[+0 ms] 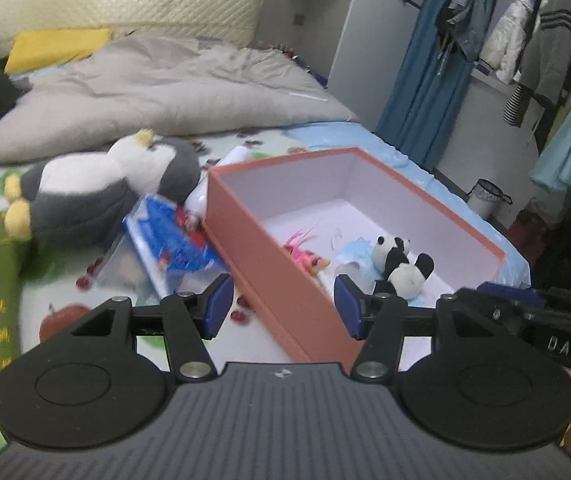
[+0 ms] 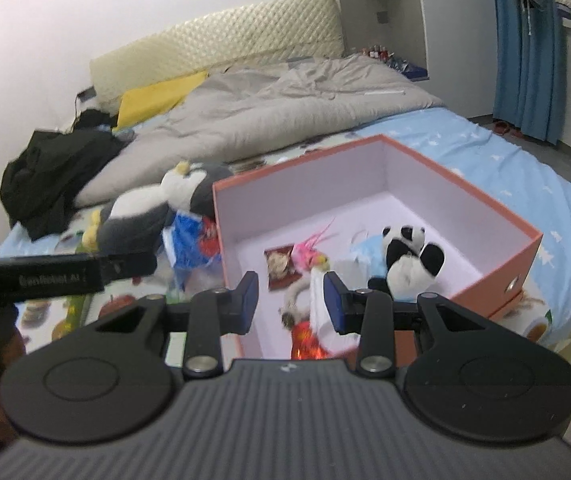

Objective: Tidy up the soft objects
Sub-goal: 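Open both tools inside the pink box and withdraw them, then move both tools toward the blue snack bag and tissue pack beside the box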

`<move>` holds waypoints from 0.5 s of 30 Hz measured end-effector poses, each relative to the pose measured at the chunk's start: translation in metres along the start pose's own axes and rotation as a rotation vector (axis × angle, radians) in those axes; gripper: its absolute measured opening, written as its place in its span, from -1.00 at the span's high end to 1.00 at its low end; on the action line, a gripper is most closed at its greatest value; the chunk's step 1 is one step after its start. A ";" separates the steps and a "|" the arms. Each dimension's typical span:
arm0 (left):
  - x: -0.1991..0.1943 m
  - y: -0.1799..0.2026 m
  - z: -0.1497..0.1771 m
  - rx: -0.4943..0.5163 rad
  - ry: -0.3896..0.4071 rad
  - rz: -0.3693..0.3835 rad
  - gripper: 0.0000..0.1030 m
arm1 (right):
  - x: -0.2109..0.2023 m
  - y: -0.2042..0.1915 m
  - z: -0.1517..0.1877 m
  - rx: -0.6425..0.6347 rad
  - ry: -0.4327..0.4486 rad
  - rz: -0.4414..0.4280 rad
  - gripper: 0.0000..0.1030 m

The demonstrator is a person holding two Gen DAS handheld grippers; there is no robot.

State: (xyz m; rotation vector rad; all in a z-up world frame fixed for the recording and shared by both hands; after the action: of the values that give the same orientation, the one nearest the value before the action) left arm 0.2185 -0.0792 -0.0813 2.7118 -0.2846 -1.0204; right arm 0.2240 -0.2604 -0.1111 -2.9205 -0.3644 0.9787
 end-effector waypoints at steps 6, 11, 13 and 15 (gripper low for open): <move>-0.009 -0.017 0.013 -0.012 0.002 -0.024 -0.20 | 0.002 -0.016 0.016 -0.011 -0.041 -0.015 0.24; -0.011 -0.031 0.022 -0.044 -0.005 -0.037 -0.20 | 0.011 -0.033 0.022 -0.038 -0.058 -0.033 0.24; -0.013 -0.039 0.026 -0.062 -0.007 -0.054 -0.20 | 0.015 -0.042 0.022 -0.049 -0.064 -0.055 0.24; -0.014 -0.047 0.030 -0.084 -0.006 -0.067 -0.20 | 0.020 -0.051 0.021 -0.067 -0.069 -0.069 0.24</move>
State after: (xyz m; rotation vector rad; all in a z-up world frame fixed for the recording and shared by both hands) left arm 0.1931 -0.0346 -0.1076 2.6599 -0.1491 -1.0343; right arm 0.2169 -0.2072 -0.1340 -2.9162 -0.5079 1.0807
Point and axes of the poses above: each gripper's, at about its wrist camera, not at the fingertips, and x roughly the way its jaws point, y to its right, z to its underside, the point moved 6 cm from there along x, roughly the way its jaws point, and after that the axes turned 5 degrees about -x, right-handed, at the moved point
